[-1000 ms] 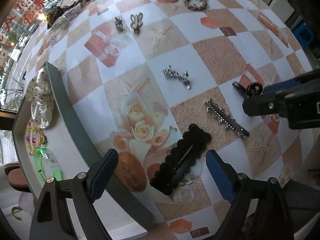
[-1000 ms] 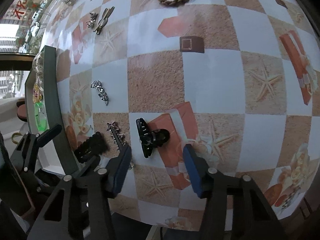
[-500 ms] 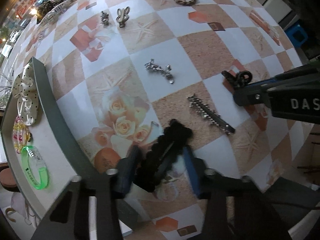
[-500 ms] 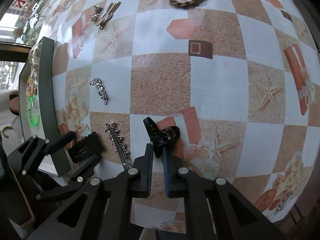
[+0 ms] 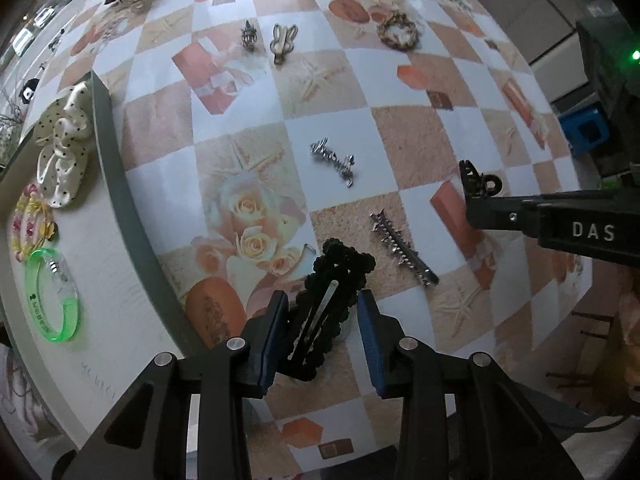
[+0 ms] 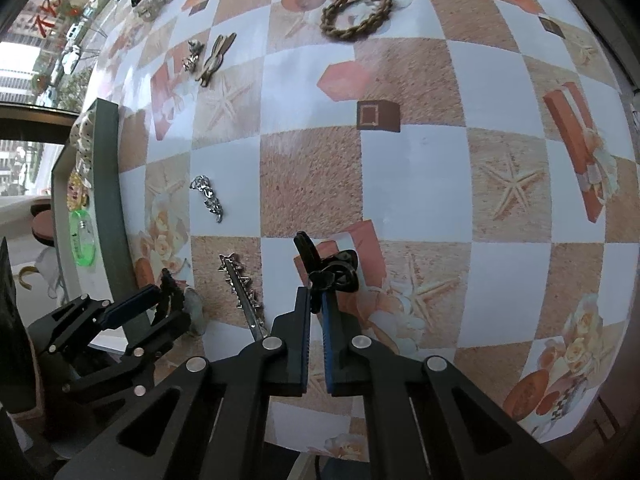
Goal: Organize jewelry
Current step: 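Carry both black clips over the grey tray with both tools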
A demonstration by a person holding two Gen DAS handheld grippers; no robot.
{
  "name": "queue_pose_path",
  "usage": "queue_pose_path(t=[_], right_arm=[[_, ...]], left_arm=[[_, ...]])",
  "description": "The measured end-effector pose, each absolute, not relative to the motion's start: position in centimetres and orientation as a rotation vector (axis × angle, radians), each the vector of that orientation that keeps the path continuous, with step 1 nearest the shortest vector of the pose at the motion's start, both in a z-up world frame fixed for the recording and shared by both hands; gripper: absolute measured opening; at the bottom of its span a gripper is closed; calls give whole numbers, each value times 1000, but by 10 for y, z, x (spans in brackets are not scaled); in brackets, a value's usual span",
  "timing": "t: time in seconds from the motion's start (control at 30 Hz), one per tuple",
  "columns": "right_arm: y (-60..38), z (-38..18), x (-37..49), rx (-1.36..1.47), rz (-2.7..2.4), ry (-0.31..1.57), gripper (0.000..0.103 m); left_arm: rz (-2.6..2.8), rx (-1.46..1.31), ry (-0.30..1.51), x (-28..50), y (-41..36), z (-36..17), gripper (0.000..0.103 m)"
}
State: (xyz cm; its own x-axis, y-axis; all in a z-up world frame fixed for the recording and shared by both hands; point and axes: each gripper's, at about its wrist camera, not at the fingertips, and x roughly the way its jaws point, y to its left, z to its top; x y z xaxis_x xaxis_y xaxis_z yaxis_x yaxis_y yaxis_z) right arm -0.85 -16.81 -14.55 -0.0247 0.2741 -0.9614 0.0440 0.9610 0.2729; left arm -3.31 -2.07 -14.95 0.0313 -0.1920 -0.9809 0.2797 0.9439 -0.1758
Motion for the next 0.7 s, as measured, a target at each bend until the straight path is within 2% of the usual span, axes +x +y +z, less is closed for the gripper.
queue_pose_path(t=[0.37, 0.7], right_arm=[[-177, -125, -13, 268, 203, 1559, 6], [-130, -95, 4, 205, 298, 1509, 6]], left_arm=[[-350, 6, 1406, -30, -3, -110, 40], [-271, -80, 1318, -30, 36, -86, 40]])
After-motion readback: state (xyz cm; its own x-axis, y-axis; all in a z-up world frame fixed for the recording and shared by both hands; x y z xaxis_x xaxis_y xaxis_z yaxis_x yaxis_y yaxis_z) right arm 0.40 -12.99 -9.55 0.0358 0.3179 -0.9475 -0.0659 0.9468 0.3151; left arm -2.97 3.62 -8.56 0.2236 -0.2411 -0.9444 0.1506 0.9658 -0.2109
